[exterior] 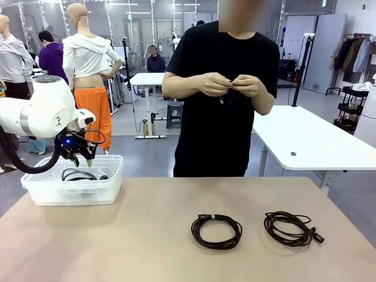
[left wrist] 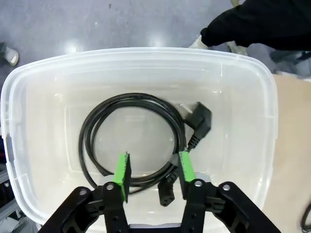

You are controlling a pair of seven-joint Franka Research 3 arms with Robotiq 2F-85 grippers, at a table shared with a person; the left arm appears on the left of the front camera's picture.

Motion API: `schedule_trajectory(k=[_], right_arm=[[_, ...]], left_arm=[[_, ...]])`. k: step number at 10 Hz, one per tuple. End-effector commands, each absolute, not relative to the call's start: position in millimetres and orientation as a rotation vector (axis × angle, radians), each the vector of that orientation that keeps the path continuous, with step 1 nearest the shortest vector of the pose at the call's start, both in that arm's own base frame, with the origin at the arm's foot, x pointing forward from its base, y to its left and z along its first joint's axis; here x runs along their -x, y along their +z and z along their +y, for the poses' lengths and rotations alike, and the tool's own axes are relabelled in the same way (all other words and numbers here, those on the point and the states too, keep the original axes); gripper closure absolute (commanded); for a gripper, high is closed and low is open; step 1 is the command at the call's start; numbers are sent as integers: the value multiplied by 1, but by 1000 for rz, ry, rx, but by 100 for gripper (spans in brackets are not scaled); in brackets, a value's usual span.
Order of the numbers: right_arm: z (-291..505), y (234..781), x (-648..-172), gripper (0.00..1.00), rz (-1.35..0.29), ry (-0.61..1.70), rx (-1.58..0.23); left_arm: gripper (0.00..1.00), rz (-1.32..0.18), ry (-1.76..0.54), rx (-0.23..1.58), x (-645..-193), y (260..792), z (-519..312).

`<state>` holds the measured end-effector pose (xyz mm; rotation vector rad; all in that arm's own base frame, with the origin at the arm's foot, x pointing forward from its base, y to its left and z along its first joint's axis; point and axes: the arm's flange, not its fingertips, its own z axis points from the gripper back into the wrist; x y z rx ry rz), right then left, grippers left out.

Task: Organize and store the cables.
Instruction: Place the Power Cable into the Organizing box.

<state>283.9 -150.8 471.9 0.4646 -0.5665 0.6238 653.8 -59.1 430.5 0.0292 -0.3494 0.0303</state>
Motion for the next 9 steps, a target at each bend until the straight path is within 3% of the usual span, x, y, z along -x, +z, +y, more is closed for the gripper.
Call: schedule_trajectory(k=[1,5,6,9], right_arm=[[-152,471,-284,0,-574,633,-469],[-152,471,-284,0,-574,633,-469],[-152,471,-284,0,-574,633,-469],[-152,471,-284,0,-574,633,-469]], left_arm=[[1,-326,62,-24,-653,438,-63],[0,-335,111,-24,-643,443,-66],[5,-390,92,-21,-634,442,-64],[5,-344,73,-19,-650,440,-62]])
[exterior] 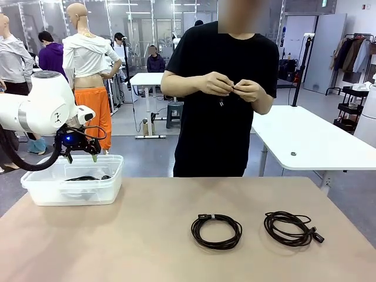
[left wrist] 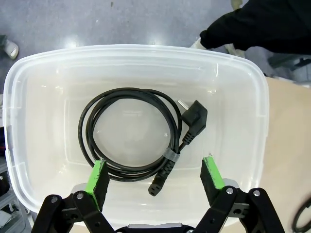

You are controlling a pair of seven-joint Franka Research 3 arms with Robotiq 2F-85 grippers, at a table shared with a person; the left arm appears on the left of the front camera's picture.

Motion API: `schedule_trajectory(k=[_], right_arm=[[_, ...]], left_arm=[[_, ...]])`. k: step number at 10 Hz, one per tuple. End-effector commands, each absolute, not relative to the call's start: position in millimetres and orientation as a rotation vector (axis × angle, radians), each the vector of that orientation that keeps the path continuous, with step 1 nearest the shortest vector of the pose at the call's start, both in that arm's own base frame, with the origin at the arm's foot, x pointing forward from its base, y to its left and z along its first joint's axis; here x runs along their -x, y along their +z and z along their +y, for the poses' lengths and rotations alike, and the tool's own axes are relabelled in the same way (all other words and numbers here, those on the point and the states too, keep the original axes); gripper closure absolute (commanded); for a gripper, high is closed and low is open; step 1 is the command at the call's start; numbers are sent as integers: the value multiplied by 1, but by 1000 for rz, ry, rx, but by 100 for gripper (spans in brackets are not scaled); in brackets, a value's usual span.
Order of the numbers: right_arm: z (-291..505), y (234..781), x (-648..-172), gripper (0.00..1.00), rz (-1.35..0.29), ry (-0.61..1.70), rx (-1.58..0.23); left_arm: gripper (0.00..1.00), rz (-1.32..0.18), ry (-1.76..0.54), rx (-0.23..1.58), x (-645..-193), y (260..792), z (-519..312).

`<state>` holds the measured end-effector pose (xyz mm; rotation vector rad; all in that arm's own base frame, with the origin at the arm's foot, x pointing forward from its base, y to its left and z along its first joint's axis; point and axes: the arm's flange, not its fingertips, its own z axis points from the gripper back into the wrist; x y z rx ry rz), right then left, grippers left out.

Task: Organize and store the cables.
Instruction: Place the Power Cable into the Organizing box.

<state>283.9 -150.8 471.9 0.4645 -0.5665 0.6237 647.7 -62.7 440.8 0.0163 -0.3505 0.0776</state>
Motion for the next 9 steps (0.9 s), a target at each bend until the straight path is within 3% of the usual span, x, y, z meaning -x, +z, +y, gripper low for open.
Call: schedule_trajectory(k=[1,7,9], right_arm=[[-152,471,-284,0,-574,633,-469],[-152,471,-284,0,-574,633,-469],[-152,471,-284,0,-574,633,-469]], left_arm=[[5,-344,73,-19,-650,440,-62],[5,-349,78,-16,-648,440,-63],[4,-396,-115,46,-648,477,-63]])
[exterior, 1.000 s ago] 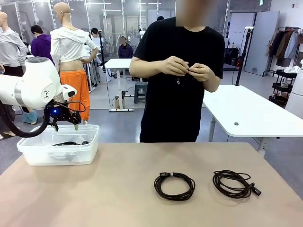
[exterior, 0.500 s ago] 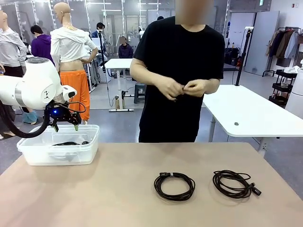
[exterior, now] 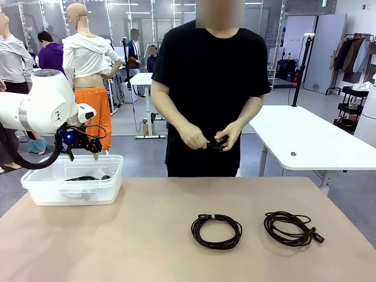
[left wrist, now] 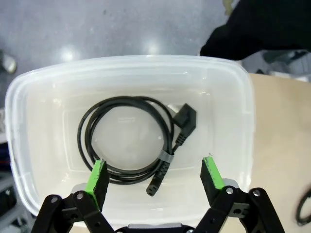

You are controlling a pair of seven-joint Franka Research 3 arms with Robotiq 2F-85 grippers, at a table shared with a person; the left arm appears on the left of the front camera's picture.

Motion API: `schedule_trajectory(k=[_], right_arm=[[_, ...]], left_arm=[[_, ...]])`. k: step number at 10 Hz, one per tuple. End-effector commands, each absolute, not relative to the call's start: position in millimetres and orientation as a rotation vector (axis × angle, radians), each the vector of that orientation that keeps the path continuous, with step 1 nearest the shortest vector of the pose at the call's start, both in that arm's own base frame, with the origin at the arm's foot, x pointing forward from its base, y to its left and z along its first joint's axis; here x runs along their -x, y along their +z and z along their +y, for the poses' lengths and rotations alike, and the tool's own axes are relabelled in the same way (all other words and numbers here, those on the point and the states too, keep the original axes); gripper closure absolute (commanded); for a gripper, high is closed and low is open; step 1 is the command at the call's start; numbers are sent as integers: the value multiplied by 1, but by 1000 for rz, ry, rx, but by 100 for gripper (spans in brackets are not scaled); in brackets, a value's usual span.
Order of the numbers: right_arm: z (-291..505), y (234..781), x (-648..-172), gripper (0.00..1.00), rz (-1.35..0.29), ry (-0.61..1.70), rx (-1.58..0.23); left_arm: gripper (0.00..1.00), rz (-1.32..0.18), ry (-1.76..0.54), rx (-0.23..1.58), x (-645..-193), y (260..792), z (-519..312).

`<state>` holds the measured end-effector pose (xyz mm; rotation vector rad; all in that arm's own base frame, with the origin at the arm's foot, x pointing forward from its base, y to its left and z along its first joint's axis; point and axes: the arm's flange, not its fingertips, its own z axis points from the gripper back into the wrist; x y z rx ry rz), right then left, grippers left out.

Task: Organize and store the cables.
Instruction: Place the Power Cable into the Organizing box.

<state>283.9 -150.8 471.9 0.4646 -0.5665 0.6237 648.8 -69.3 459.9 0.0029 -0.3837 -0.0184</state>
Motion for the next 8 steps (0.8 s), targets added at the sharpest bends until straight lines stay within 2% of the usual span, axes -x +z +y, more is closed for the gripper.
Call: schedule_trajectory(k=[1,3,6,8], right_arm=[[-152,471,-284,0,-574,633,-469],[-152,471,-284,0,-574,633,-469],[-152,471,-284,0,-574,633,-469],[-152,471,-284,0,-574,633,-469]], left_arm=[[4,-381,-213,66,-634,493,-52],[4,-399,-363,118,-588,513,-29],[4,-512,-653,233,-489,521,14],[4,-602,-802,197,-435,508,50]])
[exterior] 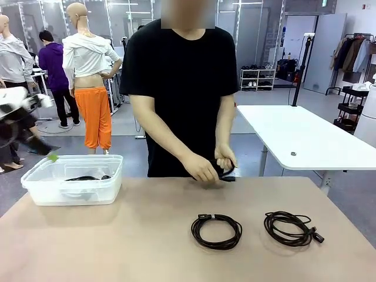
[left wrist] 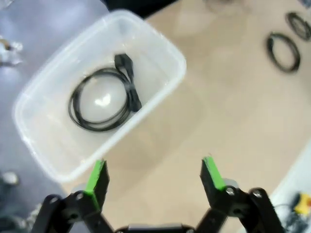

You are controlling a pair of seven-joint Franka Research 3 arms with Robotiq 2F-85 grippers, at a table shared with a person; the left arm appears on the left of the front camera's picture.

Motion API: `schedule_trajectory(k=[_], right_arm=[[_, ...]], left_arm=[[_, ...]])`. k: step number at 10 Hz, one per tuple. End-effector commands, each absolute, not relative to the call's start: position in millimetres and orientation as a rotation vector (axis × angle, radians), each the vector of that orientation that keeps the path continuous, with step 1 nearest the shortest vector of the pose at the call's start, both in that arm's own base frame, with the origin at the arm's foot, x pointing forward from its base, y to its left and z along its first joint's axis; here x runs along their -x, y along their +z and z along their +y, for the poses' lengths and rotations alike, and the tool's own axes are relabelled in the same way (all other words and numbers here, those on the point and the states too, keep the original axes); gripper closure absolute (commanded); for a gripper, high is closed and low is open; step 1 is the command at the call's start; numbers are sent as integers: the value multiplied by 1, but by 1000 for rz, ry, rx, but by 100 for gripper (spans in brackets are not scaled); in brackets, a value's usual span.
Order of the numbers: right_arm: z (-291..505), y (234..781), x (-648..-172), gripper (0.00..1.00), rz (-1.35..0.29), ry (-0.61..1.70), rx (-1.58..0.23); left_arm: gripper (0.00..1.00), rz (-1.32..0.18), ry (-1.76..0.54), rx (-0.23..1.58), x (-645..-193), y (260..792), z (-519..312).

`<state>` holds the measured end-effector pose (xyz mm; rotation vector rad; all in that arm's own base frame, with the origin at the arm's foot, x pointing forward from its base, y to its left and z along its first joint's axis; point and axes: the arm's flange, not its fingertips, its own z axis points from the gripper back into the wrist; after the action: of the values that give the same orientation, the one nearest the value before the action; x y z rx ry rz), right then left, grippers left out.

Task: Organize and store the cables.
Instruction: Place the Power Cable into the Organizing box.

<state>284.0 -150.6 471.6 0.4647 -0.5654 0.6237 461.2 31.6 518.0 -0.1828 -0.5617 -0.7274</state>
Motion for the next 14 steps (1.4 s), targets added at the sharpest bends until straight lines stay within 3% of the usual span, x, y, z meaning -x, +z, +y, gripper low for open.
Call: schedule_trajectory(k=[1,4,9,14], right_arm=[[-152,471,-284,0,-574,633,-469],[-152,471,-284,0,-574,633,-469],[-152,471,-284,0,-574,633,-469],[-152,471,-284,0,-574,633,-469]], left_arm=[[4,-615,-877,197,-408,498,72],[4,-654,-1003,258,-371,479,117],[4,-665,-1014,356,-371,464,160],[4,-655,-968,307,-359,458,152]])
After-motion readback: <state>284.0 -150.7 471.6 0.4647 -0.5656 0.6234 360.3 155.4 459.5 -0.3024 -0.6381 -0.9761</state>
